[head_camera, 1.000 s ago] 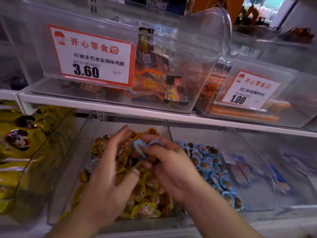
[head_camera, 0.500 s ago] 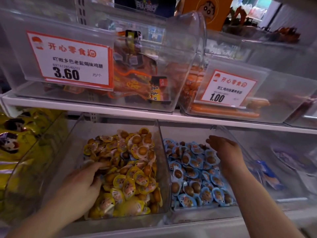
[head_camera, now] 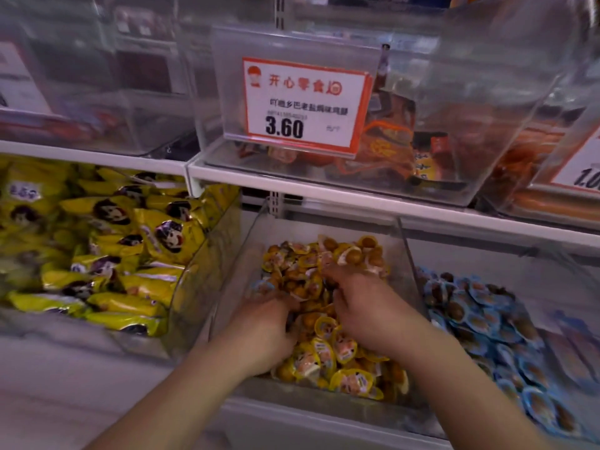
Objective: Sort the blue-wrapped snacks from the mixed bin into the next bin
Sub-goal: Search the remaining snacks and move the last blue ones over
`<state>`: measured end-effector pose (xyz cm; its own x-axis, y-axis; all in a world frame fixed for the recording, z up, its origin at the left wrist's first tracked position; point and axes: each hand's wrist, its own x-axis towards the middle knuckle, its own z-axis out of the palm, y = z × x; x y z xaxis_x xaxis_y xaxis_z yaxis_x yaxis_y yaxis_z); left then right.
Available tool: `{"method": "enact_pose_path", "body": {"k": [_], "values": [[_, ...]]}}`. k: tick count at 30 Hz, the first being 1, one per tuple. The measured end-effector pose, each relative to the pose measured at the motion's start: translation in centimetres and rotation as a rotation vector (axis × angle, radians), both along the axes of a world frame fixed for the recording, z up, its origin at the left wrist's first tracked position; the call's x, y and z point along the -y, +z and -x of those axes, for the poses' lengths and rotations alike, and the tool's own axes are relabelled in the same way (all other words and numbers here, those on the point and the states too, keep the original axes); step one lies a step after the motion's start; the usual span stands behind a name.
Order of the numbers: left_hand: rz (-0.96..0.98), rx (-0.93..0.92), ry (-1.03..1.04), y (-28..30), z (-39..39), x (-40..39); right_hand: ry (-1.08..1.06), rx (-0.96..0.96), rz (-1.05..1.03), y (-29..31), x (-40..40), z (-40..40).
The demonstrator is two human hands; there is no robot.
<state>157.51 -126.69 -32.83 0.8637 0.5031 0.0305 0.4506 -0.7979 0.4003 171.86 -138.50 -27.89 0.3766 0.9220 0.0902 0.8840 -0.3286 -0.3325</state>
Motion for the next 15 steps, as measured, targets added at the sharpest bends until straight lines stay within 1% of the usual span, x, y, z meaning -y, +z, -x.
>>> {"method": "enact_pose_path", "body": {"k": [1, 3, 6, 11, 13, 15], "values": [[0.009, -0.019, -0.007, -0.1, 0.0, 0.0, -0.025, 0.019, 0.124, -0.8, -1.0, -0.2], [0.043, -0.041, -0.021, -0.2, -0.1, -0.2, -0.060, 0.036, 0.238, -2.4, -2.4, -0.8], [0.051, -0.014, -0.013, -0.4, -0.2, -0.5, -0.146, 0.032, 0.307, -4.4, -3.9, -2.3], [0.121, 0.113, 0.080, -0.8, -0.5, -0.7, -0.249, 0.021, 0.381, -5.7, -5.5, -3.2], [0.156, 0.146, 0.109, -0.8, -0.6, -0.9, -0.256, 0.067, 0.443, -5.5, -6.0, -3.1], [0.199, 0.185, 0.132, -0.7, -0.7, -0.9, -0.269, 0.119, 0.420, -5.1, -6.3, -3.0]]}}
